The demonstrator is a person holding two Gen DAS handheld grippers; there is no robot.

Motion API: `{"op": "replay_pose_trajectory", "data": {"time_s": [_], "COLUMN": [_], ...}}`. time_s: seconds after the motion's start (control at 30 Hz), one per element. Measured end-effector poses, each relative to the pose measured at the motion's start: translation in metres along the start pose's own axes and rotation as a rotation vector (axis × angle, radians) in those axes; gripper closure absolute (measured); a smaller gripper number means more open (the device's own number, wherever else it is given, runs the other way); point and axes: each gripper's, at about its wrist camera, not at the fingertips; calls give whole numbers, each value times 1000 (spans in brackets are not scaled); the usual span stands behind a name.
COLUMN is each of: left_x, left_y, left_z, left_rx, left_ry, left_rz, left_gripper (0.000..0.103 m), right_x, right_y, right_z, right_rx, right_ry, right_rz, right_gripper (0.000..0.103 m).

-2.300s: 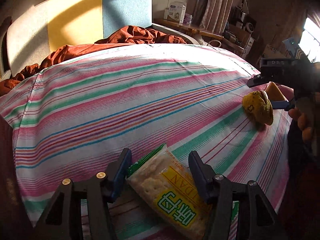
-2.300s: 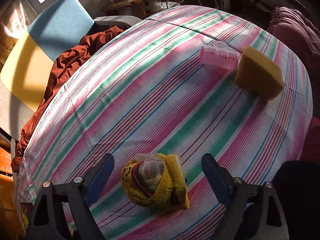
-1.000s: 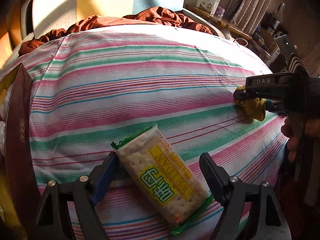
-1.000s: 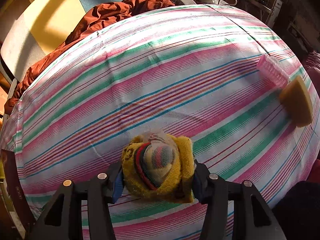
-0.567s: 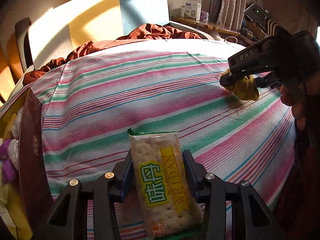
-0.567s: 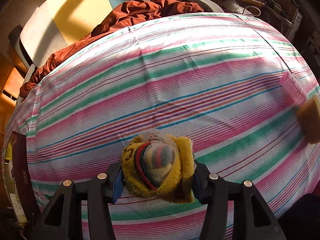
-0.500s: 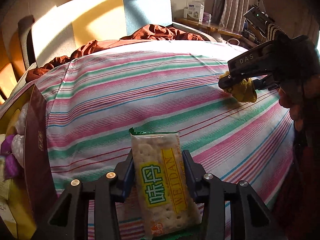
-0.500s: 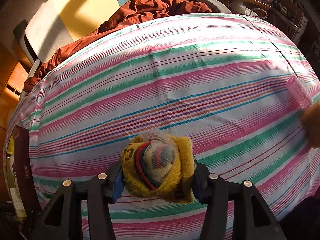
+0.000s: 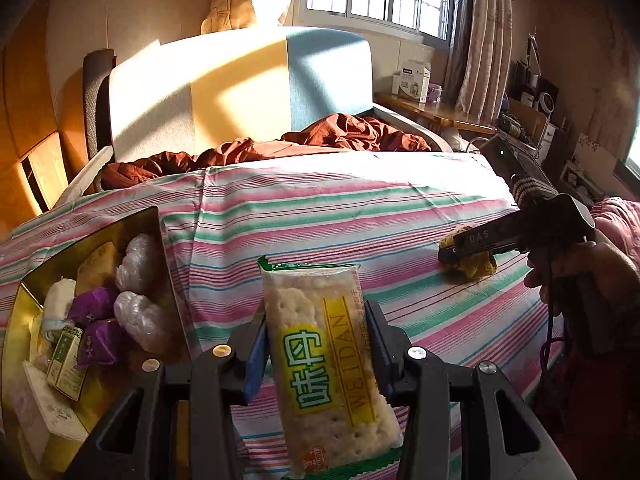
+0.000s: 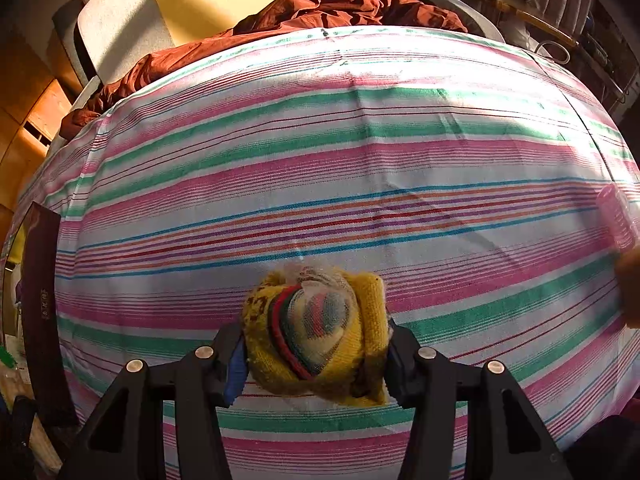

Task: Organize objects
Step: 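Carry the cracker packet into the gold tray and open the left gripper while the right holds the toy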

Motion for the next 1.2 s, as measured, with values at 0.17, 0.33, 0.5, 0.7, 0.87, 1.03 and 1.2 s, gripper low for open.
{"op": "replay_pose_trajectory", "data": {"time_s": [0.17,0.33,0.5,0.7,0.87,1.03,1.2], "left_x": [26,61,101,140,164,182,190], "left_y": [-8,-11,-11,-2,11,19,20], "left_z": [21,38,47,40,28,32,51], "left_rx": [-37,-63,-74,-46,3,9,-39], "left_ry": [-32,-88,-158,-241,-299,-306,-307], "left_rz": [44,96,160,211,233,288,296], "left_gripper": [59,59,59,58,58,52,52], "right_x": [1,5,9,16,25,32,39], "right_y": [1,0,-2,-5,-5,-5,-7], "right_z": [0,-2,-4,-8,-8,-10,-12], "right_rx": [4,11,18,21,18,17,17], "right_ry": [13,34,56,77,118,123,133], "right_rz": [11,31,51,67,102,105,115], "right_gripper": [48,48,48,48,49,49,49]}}
Point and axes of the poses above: each gripper's, at about its wrist camera, not at the fingertips, and z roughly against the way its jaws point, x to its left, y to its underside, and after that the axes turned 13 degrees about z, right-handed
